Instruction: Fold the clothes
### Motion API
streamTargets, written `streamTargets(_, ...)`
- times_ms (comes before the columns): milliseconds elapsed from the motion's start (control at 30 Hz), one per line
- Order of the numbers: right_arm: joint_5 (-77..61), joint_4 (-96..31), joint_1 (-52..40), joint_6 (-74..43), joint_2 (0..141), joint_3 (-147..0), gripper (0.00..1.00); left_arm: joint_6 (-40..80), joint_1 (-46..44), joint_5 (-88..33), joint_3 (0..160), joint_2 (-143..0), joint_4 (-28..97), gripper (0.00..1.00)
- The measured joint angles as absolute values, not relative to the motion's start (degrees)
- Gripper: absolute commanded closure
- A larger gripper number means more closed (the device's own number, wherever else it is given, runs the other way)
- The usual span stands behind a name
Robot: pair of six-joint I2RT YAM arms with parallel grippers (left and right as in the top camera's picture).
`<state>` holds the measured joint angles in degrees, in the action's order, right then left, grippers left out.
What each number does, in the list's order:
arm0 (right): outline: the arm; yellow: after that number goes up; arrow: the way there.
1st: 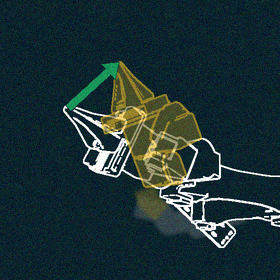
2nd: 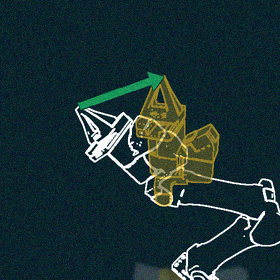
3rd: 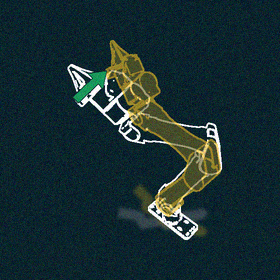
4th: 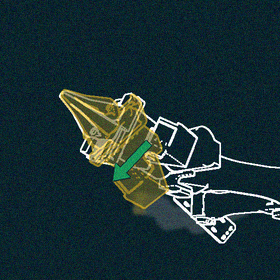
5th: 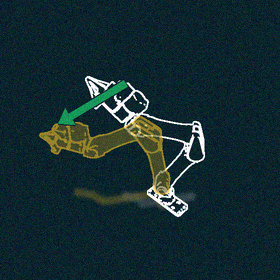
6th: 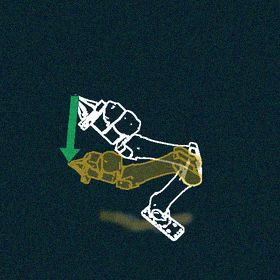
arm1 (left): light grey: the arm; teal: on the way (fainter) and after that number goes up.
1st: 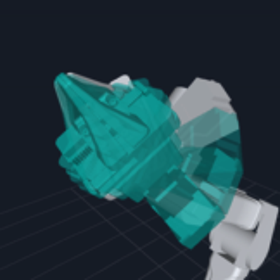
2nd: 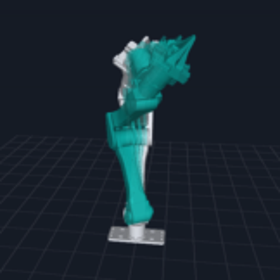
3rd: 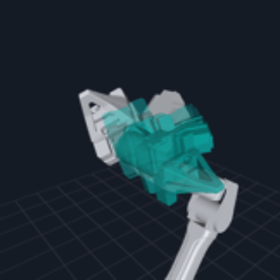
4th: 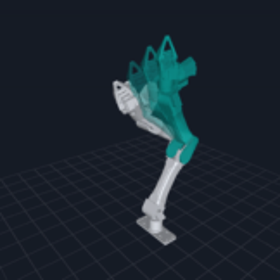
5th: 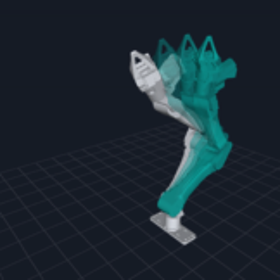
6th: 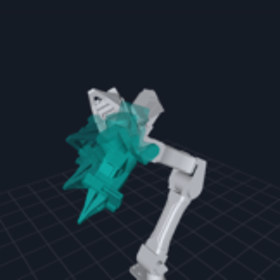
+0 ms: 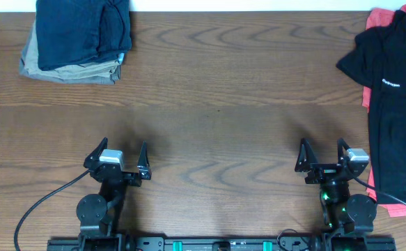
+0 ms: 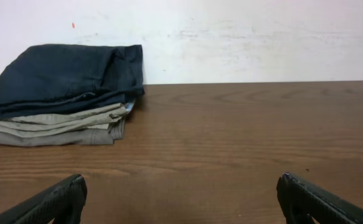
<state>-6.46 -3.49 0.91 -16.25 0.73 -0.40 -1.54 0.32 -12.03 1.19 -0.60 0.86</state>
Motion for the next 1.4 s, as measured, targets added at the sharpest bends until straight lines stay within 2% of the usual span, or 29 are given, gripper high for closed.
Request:
streamTargets(967,-6.5,-3.5,0.9,-18.3,0.7,-0.4,0.01,-1.5,0.3,-12.0,1.2,-0.6,0.9,0.02)
streamTargets(1133,-9.8,-3.1,0.9,-29.6,0.7,-0.4,0.01,-1.5,0.3,-12.0,1.2,-0.6,0.9,0.02)
streamTargets(1400,-24.3,-2.3,0.9,-53.6,0.7,-0.4,0.01,-1.5,0.3,-12.0,1.2,-0.6,0.9,0.02)
